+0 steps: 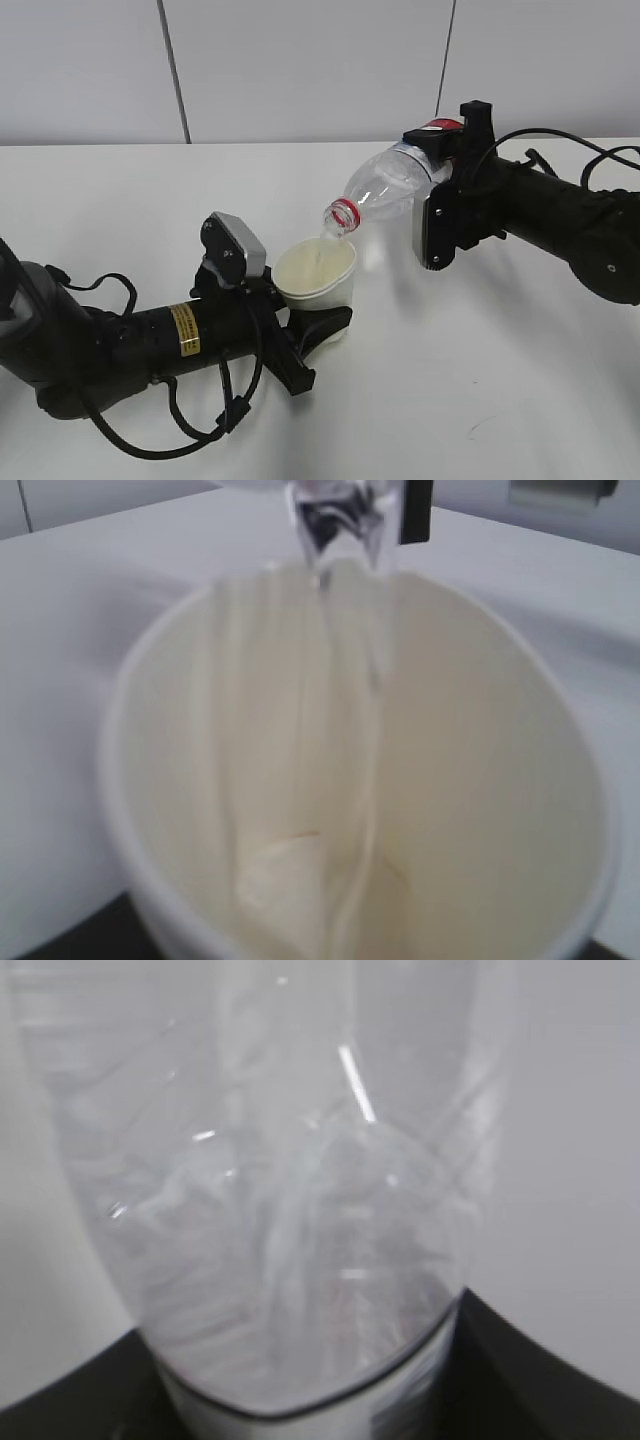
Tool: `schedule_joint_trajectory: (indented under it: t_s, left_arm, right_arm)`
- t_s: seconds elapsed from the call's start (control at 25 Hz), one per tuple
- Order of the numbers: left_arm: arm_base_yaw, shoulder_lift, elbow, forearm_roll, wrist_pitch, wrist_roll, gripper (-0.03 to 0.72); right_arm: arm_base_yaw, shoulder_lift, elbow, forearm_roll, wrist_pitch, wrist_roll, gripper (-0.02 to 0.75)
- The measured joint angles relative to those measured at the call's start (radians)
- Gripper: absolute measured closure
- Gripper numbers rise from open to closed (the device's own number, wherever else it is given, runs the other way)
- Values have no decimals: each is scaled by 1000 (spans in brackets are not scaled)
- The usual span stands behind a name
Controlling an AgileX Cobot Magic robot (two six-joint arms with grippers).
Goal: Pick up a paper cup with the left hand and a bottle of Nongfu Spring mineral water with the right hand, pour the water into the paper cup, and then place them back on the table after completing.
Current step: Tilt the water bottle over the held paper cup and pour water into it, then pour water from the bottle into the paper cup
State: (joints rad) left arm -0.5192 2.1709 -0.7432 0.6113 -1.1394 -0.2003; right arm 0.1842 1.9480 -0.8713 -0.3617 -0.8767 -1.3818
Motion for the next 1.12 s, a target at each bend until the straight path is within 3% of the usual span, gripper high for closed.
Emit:
schedule_joint_trajectory:
  t_s: [1.12]
  left_arm:
    - [0, 0, 0, 7, 4, 0, 342]
  right_arm:
    - [0, 0, 0, 5, -7, -21, 332]
